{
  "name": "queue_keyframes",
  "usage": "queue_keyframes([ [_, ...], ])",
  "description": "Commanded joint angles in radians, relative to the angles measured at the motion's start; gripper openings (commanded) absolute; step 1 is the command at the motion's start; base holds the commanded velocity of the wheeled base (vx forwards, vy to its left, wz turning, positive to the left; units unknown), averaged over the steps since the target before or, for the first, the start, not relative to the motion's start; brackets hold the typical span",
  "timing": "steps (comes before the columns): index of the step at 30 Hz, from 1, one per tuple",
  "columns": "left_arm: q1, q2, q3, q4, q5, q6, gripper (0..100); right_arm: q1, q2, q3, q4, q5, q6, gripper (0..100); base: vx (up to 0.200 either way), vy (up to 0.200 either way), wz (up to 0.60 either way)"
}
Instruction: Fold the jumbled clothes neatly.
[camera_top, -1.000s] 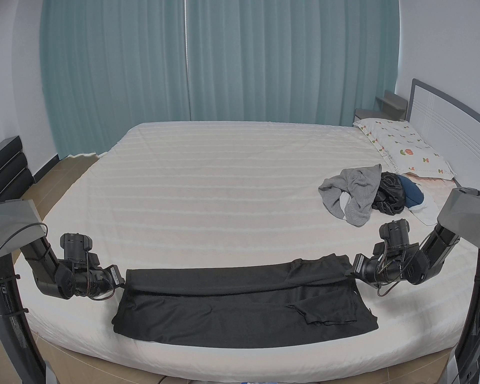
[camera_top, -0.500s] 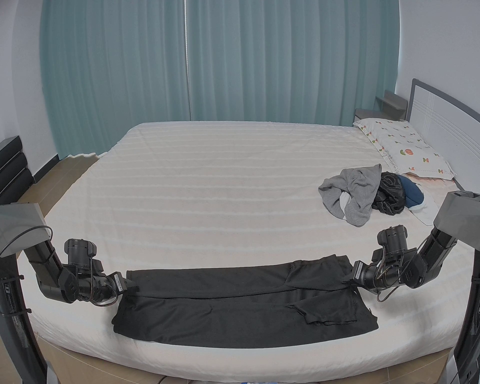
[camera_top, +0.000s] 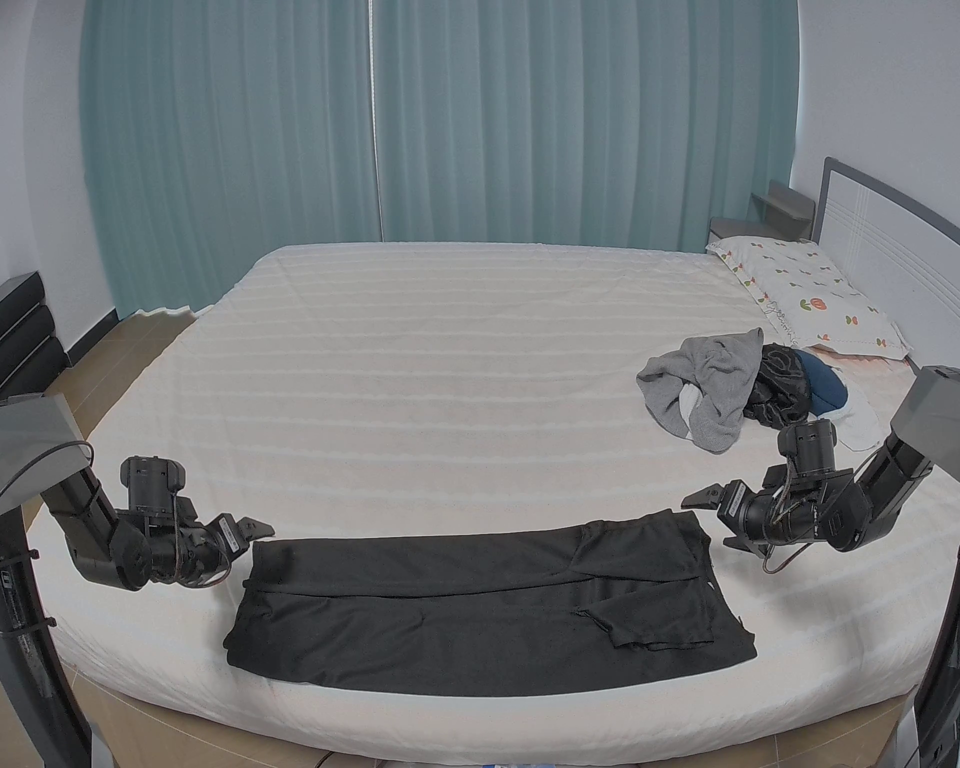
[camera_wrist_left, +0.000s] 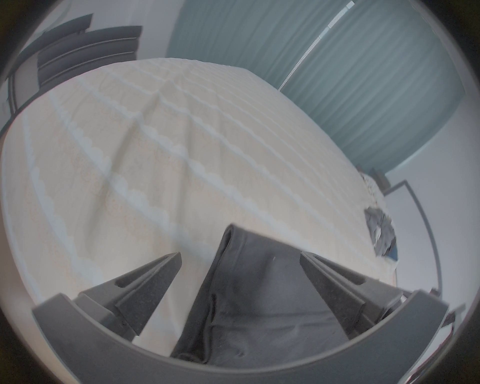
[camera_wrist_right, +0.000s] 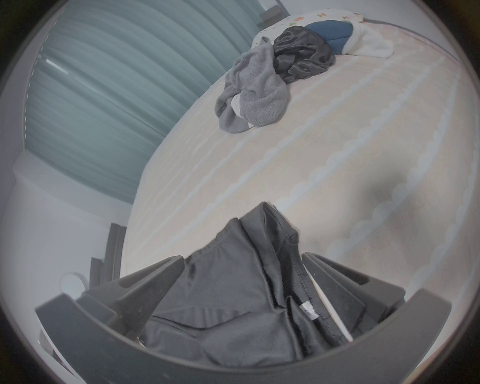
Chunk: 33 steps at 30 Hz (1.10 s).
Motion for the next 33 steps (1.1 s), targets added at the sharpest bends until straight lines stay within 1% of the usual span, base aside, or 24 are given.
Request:
queue_keyframes([
  [1, -0.007, 0.061, -0.095, 0.003, 0.004, -0.060, 100, -0.010, 0.052, -0.044, -0.008, 0.010, 0.054, 100, 0.000, 0.000, 0.00],
  [6, -0.024, 0.132, -0.149, 0.003, 0.011, -0.089, 100, -0.015, 0.110, -0.078, -0.011, 0.011, 0.123, 100, 0.000, 0.000, 0.00],
  [12, -0.048, 0.147, -0.161, 0.000, 0.014, -0.087, 100, -0.035, 0.128, -0.084, -0.043, 0.017, 0.133, 100, 0.000, 0.000, 0.00],
  [13, -0.057, 0.152, -0.163, 0.000, 0.018, -0.084, 0, -0.035, 0.136, -0.084, -0.052, 0.022, 0.133, 100, 0.000, 0.000, 0.00],
  [16, -0.065, 0.166, -0.170, -0.008, 0.061, -0.084, 0, -0.035, 0.139, -0.081, -0.063, 0.022, 0.133, 100, 0.000, 0.000, 0.00],
  [21, -0.059, 0.164, -0.178, -0.005, 0.070, -0.089, 0, -0.033, 0.136, -0.073, -0.068, 0.022, 0.135, 100, 0.000, 0.000, 0.00],
  [23, -0.056, 0.162, -0.178, -0.006, 0.072, -0.106, 0, -0.033, 0.136, -0.073, -0.068, 0.022, 0.135, 100, 0.000, 0.000, 0.00],
  [26, -0.053, 0.159, -0.195, -0.006, 0.089, -0.167, 0, -0.033, 0.137, -0.076, -0.068, 0.022, 0.135, 100, 0.000, 0.000, 0.00],
  [27, -0.053, 0.159, -0.195, -0.006, 0.089, -0.167, 0, -0.033, 0.137, -0.076, -0.068, 0.022, 0.135, 100, 0.000, 0.000, 0.00],
  [28, -0.045, 0.161, -0.209, -0.005, 0.109, -0.188, 0, -0.033, 0.137, -0.081, -0.068, 0.022, 0.135, 100, 0.000, 0.000, 0.00],
  [33, -0.025, 0.162, -0.212, -0.003, 0.123, -0.195, 0, -0.033, 0.139, -0.084, -0.068, 0.022, 0.135, 100, 0.000, 0.000, 0.00],
])
